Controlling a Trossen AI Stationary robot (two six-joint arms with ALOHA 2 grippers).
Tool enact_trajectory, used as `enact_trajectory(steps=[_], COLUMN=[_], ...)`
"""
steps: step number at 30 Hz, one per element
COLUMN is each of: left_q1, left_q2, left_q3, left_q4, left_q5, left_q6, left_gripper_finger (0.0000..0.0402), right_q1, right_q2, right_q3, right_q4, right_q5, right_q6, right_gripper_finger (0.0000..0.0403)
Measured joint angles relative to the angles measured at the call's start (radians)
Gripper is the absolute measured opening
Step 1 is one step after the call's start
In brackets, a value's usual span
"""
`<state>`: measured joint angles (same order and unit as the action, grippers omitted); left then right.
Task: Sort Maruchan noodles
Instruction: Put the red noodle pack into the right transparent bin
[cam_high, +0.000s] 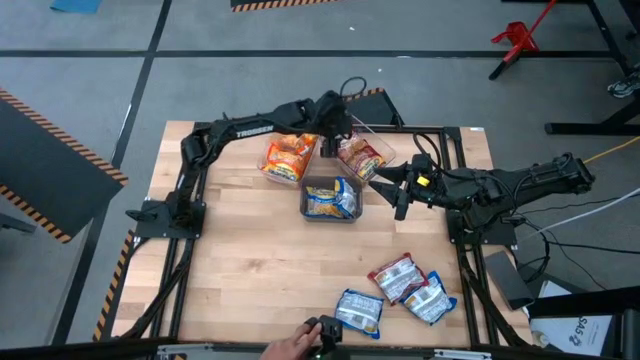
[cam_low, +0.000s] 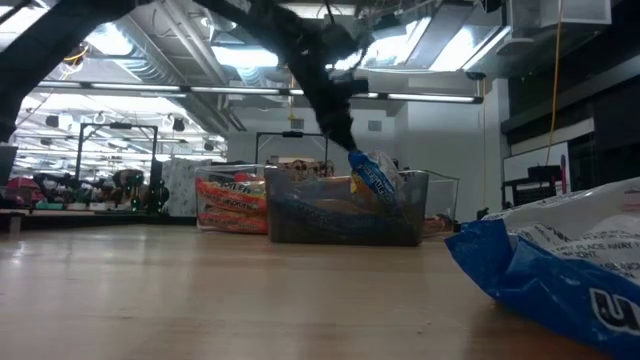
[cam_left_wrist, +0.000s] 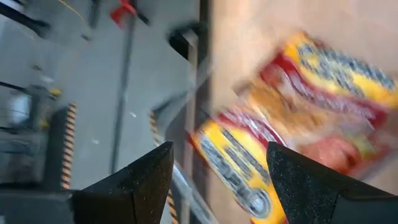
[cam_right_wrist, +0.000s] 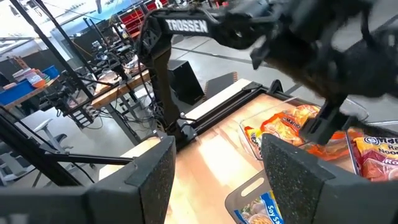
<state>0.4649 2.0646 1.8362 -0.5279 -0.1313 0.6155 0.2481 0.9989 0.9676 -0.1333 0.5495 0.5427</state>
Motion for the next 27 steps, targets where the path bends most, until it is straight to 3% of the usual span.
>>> enact_trajectory(steps=[14, 18, 24, 27], left_q1=[-0.003, -0.011, -0.025, -0.076], left_q2=[0.134, 0.132, -0.012, -0.119], left_q3=[-0.001, -0.001, -0.004, -0.004], left_q4=[-0.005, 0.007, -0.019, -0.025], left_q5=[0.012, -0.086, -0.162, -0.19], left_q6=[0.03, 0.025, -0.019, -0.138], left_gripper_finger=[0.0251, 0.0251, 0.0251, 0.0251], right_q1=[0.0, 0.0, 0.0, 0.0], right_q2=[0.0, 0.0, -0.001, -0.006], right_q3=[-0.001, -0.001, -0.001, 0.0], right_q4=[-0.003, -0.003, 0.0, -0.019], right_q5=[-0.001, -0.002, -0.038, -0.077], right_q6=[0.001, 0.001, 0.001, 0.019], right_gripper_finger=[0.0221, 0.0221, 0.0221, 0.0221])
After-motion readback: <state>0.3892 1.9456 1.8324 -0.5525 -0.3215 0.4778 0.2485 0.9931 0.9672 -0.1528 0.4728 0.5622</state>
